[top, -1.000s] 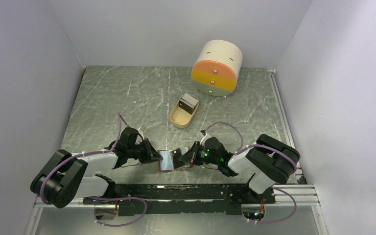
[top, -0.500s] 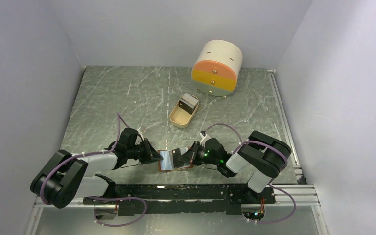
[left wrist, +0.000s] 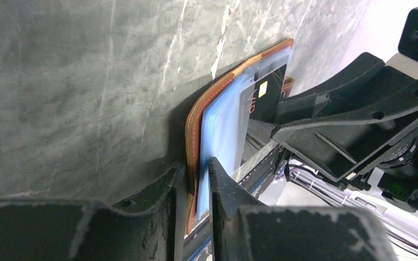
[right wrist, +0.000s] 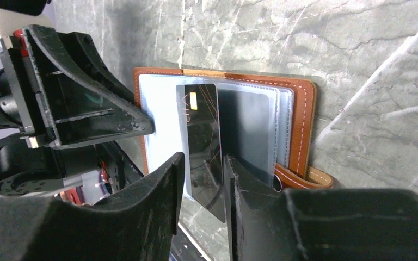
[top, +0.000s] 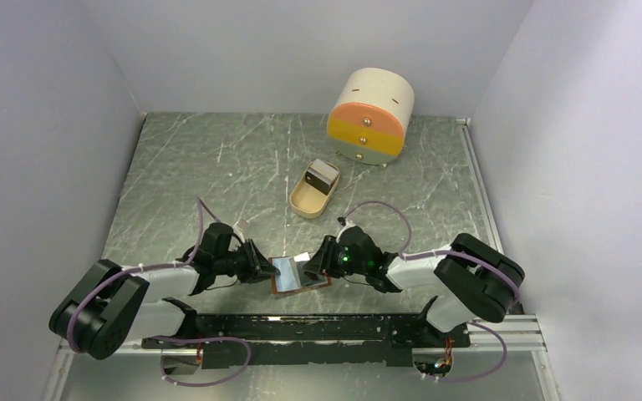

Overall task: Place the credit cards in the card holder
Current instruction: Insert the credit card into the card holder.

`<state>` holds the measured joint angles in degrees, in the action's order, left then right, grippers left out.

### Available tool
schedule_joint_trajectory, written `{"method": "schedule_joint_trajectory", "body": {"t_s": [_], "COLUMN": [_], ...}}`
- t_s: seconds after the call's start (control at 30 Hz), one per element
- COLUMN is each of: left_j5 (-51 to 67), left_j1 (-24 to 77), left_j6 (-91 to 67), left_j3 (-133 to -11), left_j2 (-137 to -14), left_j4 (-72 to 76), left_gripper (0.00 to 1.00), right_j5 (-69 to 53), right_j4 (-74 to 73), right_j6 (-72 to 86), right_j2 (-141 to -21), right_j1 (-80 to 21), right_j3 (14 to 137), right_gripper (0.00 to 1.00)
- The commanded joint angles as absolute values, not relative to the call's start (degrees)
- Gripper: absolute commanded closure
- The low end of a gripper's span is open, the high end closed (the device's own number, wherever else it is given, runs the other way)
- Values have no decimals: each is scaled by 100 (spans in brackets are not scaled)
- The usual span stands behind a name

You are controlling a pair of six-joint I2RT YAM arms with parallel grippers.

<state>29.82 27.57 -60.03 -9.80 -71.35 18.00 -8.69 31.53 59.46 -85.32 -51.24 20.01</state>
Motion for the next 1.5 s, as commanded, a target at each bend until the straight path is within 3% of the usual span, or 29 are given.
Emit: {"method": "schedule_joint_trajectory", "body": {"t_s": [0.0, 0.13, 0.23, 0.43, 0.83, 1.47], "left_j5": [3302, 3367, 3337, 3371, 3348, 3447], "left_j1": [2747, 2750, 2750, 2746, 2746, 2748], "left_j6": [-6164, -6228, -6229, -6202, -6124, -6140], "left_j3": [-859, -802, -791, -773, -826, -839], "left_j2": [-6989, -6964, -6984, -7106, -7127, -7186], "left_j4": [2345, 2562, 2571, 2675, 2600, 2758], "left_gripper": [75, 82, 83, 83, 82, 81], "right_j5": [-535, -678, -816, -929, -472, -897], "right_j4": [2155, 2414, 2577, 2426, 1619, 2072], "right_j6": [5554, 5534, 5560, 5359, 5134, 5050], "right_j2": [-8546, -8626, -8743, -8944, -8574, -8907], "right_j1": [-5165, -5287, -5379, -5414, -5388, -5462], "right_j3": [2072, 2131, 2179, 2395, 2606, 2811], "right_gripper": [65, 77, 77, 72, 51, 61]}}
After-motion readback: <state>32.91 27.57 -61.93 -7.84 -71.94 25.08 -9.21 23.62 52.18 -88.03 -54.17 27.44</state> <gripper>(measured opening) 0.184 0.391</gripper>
